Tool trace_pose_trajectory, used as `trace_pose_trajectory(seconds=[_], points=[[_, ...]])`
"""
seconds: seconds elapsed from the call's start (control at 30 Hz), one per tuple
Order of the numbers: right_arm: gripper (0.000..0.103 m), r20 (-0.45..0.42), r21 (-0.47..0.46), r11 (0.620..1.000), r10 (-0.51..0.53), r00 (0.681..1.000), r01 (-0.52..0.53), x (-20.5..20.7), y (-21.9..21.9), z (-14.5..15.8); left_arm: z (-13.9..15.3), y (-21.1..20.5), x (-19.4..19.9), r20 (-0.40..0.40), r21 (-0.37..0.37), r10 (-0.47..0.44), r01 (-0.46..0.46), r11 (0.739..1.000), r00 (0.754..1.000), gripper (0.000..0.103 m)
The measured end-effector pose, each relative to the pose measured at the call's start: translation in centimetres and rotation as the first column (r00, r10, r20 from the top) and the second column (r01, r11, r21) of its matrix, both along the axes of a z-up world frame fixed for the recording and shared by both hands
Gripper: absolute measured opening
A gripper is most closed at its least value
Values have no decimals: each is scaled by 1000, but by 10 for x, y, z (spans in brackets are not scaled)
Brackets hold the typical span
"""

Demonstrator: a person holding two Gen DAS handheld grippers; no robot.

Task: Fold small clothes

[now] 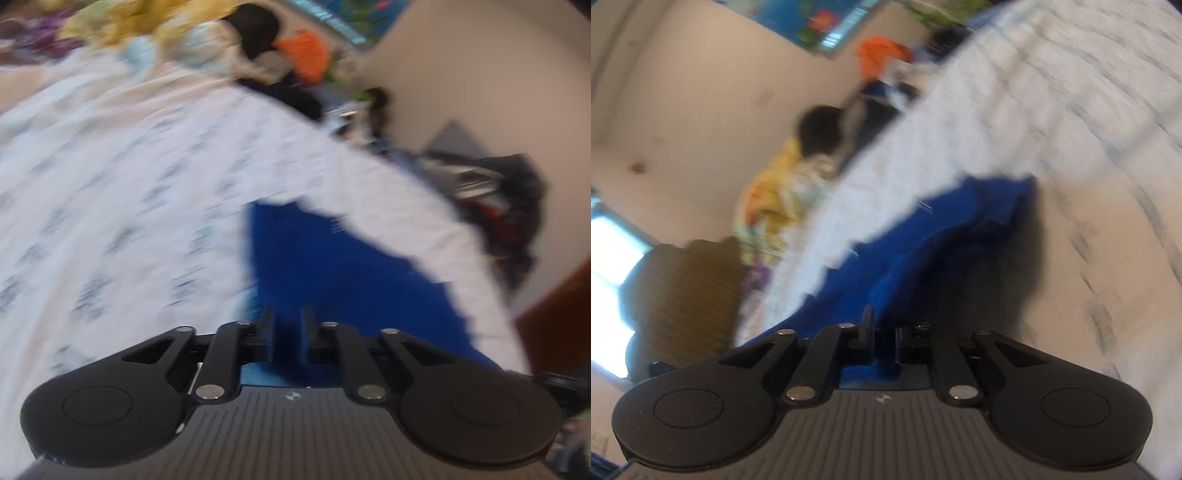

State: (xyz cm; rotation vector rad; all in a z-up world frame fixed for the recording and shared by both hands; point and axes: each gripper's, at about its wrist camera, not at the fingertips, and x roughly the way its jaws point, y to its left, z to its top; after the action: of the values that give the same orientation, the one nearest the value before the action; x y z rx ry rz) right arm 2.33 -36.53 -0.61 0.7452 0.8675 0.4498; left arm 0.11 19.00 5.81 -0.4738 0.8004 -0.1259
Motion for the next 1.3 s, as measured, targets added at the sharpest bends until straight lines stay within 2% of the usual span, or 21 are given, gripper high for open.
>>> trace_pose_trajectory(seconds=[0.03, 0.1, 0.17, 0.2, 0.3, 0.33, 0.47, 0.5, 0.53, 0.57, 0.67, 0.77, 0.87, 0.9, 0.93, 1.03, 1.13, 1.2, 1.23, 1.27, 1.3], points=[[47, -18, -65, 998, -12, 1000, 11, 1, 0, -6, -10, 9, 5, -30, 10, 44, -44, 999, 999, 28], [53, -10, -143, 985, -95, 995, 93, 12, -8, -3, -8, 13, 18, -18, 17, 80, -80, 997, 997, 33], [60, 80, -156, 980, -111, 991, 123, 33, -13, 10, 9, 5, 43, 81, 40, 27, -30, 999, 996, 71], [60, 127, -172, 976, -116, 985, 137, 46, -13, 17, 14, -3, 56, 120, 74, 8, -17, 997, 993, 101], [60, 171, -219, 971, -62, 983, 99, 99, 3, 27, 19, -43, 107, 174, 236, -72, 29, 971, 982, 86], [60, 174, -239, 967, -47, 984, 88, 117, 11, 26, 15, -60, 128, 159, 286, -112, 63, 956, 981, 78], [51, 115, -381, 925, 32, 993, 14, 176, 54, 5, -21, -108, 191, 45, 429, -213, 173, 886, 976, 69], [47, 98, -426, 905, 48, 994, -2, 184, 66, -3, -33, -116, 201, 14, 462, -217, 187, 867, 976, 47], [32, 127, -473, 881, 64, 990, 4, 186, 77, -10, -41, -118, 205, 39, 475, -214, 171, 863, 976, 27], [8, 149, -510, 860, 86, 985, 2, 188, 82, -10, -39, -118, 207, 57, 484, -198, 146, 863, 979, 9], [8, 193, -451, 892, 56, 980, 38, 183, 70, 2, -25, -107, 203, 140, 431, -130, 58, 901, 981, 11], [7, 177, -425, 901, -8, 984, 84, 190, 55, -15, -48, -112, 210, 98, 492, -127, 63, 868, 987, 12], [14, 236, -405, 901, -57, 970, 152, 181, 61, -22, -41, -125, 192, 154, 553, -141, 33, 833, 978, 21], [19, 216, -404, 900, -82, 973, 166, 179, 62, -16, -36, -127, 184, 170, 559, -154, 33, 829, 973, 31], [30, 218, -411, 892, -105, 970, 189, 174, 62, -8, -27, -131, 172, 209, 576, -162, 13, 818, 964, 54], [50, 371, -410, 850, -177, 912, 331, 144, 69, 22, -8, -149, 143, 318, 570, -231, 10, 822, 919, 97], [64, 366, -439, 881, -7, 930, 179, 147, 106, 24, -16, -179, 154, 238, 567, -311, 128, 814, 920, 93], [64, 331, -557, 819, 71, 941, 135, 160, 135, 8, -37, -187, 174, 134, 564, -302, 178, 807, 944, 91], [64, 322, -619, 772, 85, 943, 142, 165, 143, -3, -52, -185, 184, 87, 568, -287, 189, 801, 954, 98], [64, 297, -668, 729, 78, 952, 148, 170, 144, -17, -56, -176, 187, 102, 523, -264, 174, 834, 959, 100], [68, 332, -648, 742, 73, 940, 171, 168, 134, -29, -56, -163, 194, 90, 461, -248, 180, 869, 965, 100]])
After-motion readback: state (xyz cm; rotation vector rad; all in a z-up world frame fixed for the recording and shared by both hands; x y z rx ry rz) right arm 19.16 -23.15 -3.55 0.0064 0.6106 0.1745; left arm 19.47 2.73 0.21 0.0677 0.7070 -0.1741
